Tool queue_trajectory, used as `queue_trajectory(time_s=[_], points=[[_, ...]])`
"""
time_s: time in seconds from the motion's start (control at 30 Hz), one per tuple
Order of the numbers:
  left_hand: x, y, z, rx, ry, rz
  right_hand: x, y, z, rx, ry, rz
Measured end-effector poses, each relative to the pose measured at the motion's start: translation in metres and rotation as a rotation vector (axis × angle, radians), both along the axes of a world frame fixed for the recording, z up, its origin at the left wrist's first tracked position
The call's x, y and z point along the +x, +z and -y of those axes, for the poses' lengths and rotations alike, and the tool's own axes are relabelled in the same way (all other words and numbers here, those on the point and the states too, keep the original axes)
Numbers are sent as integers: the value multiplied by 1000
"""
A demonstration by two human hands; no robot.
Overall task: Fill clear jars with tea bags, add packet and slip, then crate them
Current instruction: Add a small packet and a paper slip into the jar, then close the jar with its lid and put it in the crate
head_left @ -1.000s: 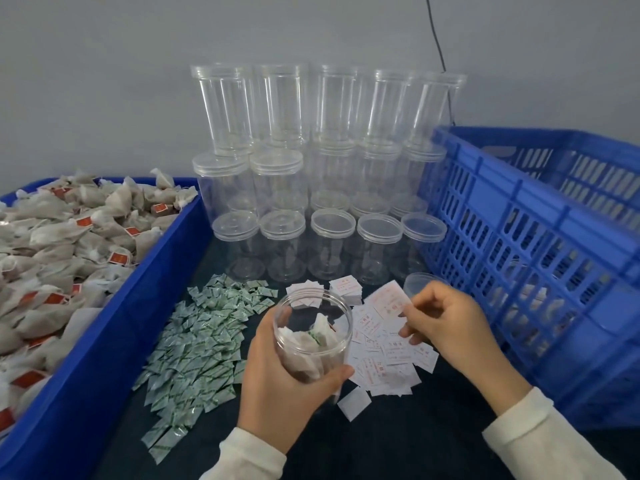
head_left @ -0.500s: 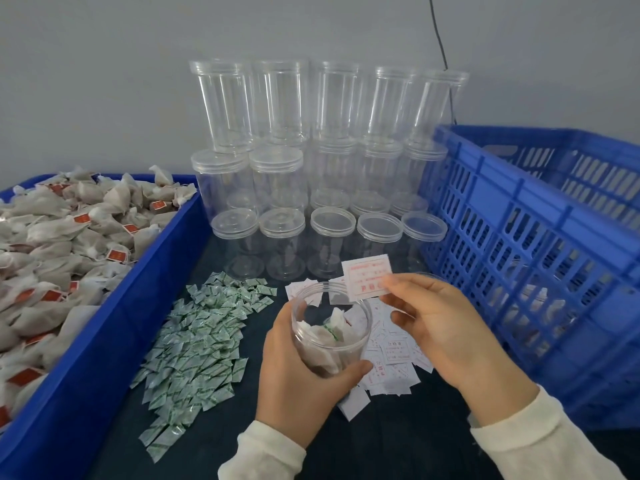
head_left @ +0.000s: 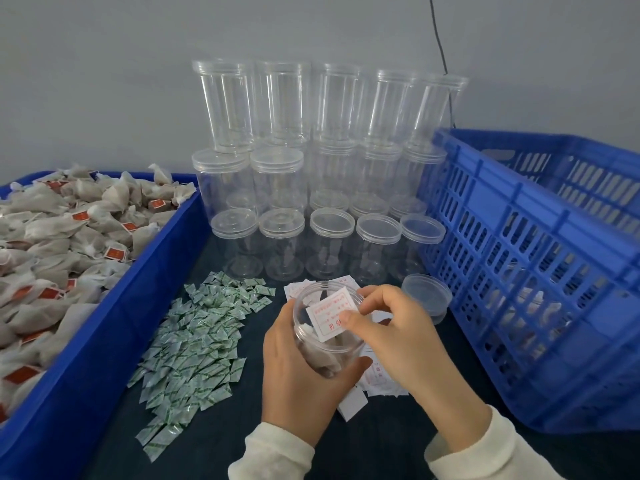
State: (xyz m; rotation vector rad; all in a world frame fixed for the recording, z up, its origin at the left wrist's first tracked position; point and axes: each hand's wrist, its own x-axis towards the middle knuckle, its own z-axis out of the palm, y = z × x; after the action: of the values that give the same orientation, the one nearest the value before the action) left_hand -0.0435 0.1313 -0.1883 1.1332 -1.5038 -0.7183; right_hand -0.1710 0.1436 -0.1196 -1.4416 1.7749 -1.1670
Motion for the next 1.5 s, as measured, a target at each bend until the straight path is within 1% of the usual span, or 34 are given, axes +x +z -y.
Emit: queue_trajectory(time_s=[0.07,0.17,0.27,0.37,0.4,0.47,0.6,0.7,0.77,0.83,0.93,0.97,1.03,1.1,1.23,1.3,1.4,1.5], points=[[0,-1,0,-5,-8,11,-1,0,-1,3,6,-56],[0,0,0,-13,-24,18,-5,2,0,63,39,-101],[0,2,-2,-21,-22,5,-11,6,0,72,75,-73],[0,5,-3,-19,-19,-5,-14,19,0,19,122,-47],[0,5,-3,-19,-18,-10,-15,24,1,-9,131,-94],[0,4,-3,-16,-19,-20,-16,35,2,-30,179,-278],[2,4,-2,5,-30,-11,-8,52,5,49,425,-676],[4,1,-1,17,-49,5,-2,58,13,100,525,-907],[7,0,-1,41,-63,-3,3,63,19,116,551,-1006],[9,-1,0,56,-90,-25,11,69,23,112,571,-1057],[9,2,4,33,-156,-88,18,83,28,117,585,-1074],[10,3,6,10,-171,-81,15,91,29,128,578,-1066],[12,7,9,-39,-171,15,4,113,31,113,526,-1030],[13,8,14,-55,-169,87,-15,142,30,89,413,-976],[8,8,23,-12,-185,66,-58,210,25,-44,108,-921],[3,7,26,-7,-191,67,-80,241,24,-78,-39,-844],[-2,6,28,-2,-194,68,-123,274,25,-117,-200,-709],[-4,5,31,10,-198,77,-175,295,31,-120,-356,-605]])
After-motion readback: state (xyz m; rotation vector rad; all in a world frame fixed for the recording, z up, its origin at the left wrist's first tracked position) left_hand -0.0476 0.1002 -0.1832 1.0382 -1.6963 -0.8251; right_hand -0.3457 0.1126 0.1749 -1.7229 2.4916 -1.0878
